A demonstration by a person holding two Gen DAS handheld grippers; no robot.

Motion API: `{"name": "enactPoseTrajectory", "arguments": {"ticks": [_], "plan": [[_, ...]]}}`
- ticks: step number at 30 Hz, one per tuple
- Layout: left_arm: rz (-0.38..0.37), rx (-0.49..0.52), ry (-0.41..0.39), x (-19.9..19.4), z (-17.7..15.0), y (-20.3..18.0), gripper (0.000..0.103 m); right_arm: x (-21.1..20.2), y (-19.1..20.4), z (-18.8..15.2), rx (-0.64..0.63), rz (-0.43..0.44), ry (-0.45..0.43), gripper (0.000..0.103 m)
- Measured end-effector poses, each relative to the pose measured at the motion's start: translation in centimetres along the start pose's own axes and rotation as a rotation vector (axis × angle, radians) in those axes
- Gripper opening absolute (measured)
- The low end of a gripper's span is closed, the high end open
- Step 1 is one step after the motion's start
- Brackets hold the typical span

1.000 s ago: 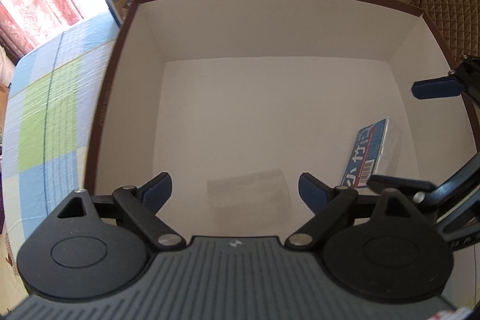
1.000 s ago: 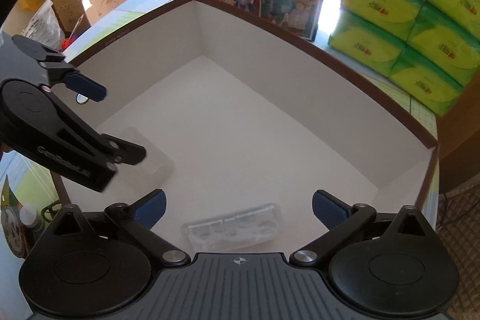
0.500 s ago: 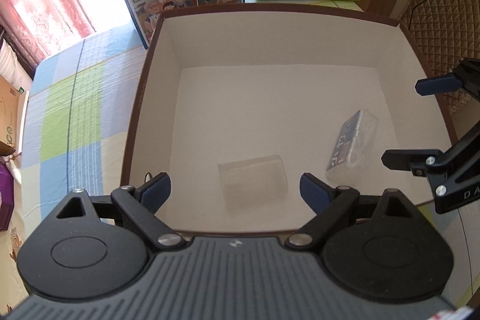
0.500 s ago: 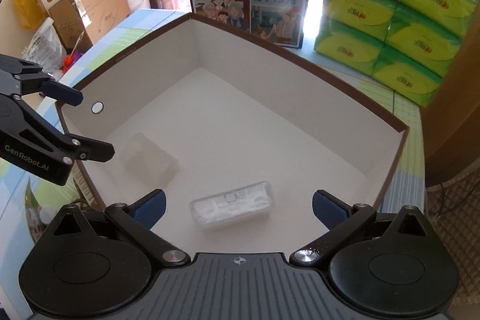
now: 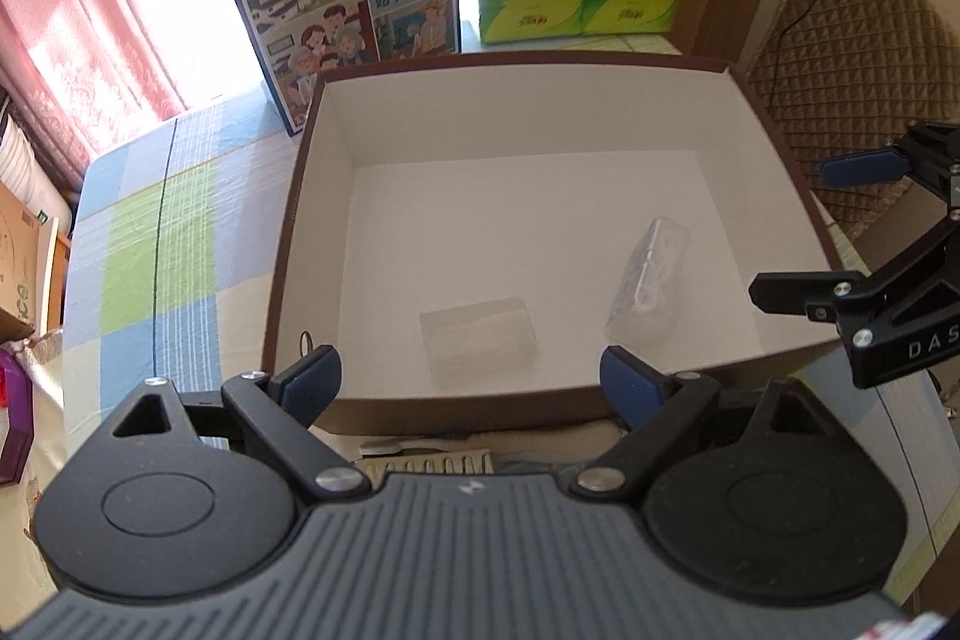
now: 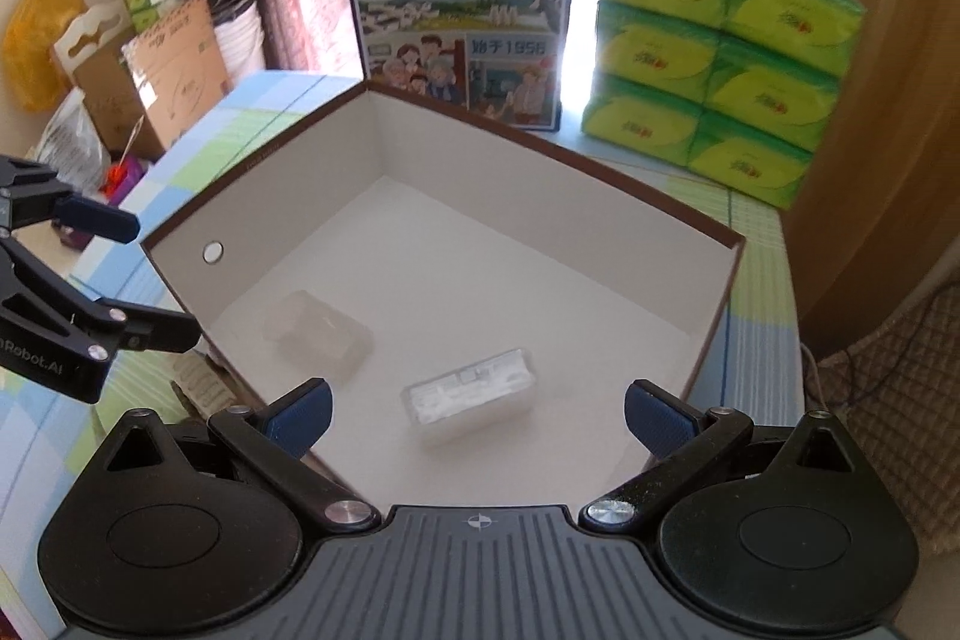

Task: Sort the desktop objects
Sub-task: 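Open both grippers to drop the cylinder and floss case into the box, then move both grippers back toward the green card and black FLYCO box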

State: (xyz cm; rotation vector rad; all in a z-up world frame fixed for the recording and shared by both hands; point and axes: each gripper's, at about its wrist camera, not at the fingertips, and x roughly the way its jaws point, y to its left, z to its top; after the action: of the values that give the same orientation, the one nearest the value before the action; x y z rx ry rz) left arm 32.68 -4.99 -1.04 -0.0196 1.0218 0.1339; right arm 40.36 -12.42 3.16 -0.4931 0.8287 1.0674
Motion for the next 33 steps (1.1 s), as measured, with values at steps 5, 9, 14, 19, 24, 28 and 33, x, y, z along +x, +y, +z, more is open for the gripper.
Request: {"name": "enactPoseTrajectory", "arguments": {"ticks": [5, 9, 14, 19, 24, 28, 33], "plan": [[-0.003, 0.037, -0.077, -3.0, -1.5, 0.4, 0.092, -2.4, 1.5, -1.0, 0.050, -0.053, -0.053, 0.101], [-0.004, 0.038, -0.131, -5.4, -3.0, 1.4, 0.094, -4.0, 2.9, -1.9, 0.096, -0.088, -0.084, 0.101], [-0.004, 0.030, -0.155, -7.7, -5.1, 2.7, 0.094, -5.5, 4.6, -3.5, 0.163, -0.098, -0.103, 0.101], [0.018, 0.065, -0.186, -9.3, -7.4, 3.3, 0.095, -6.7, 6.3, -5.2, 0.197, -0.122, -0.116, 0.101], [0.046, 0.075, -0.191, -9.5, -10.2, 4.1, 0.097, -7.5, 8.0, -7.2, 0.234, -0.148, -0.122, 0.101], [0.029, 0.035, -0.169, -8.8, -12.9, 5.0, 0.097, -7.3, 9.0, -9.1, 0.272, -0.147, -0.103, 0.101], [0.025, 0.006, -0.125, -6.9, -16.6, 4.7, 0.098, -6.2, 9.4, -11.5, 0.336, -0.138, -0.059, 0.101]]}}
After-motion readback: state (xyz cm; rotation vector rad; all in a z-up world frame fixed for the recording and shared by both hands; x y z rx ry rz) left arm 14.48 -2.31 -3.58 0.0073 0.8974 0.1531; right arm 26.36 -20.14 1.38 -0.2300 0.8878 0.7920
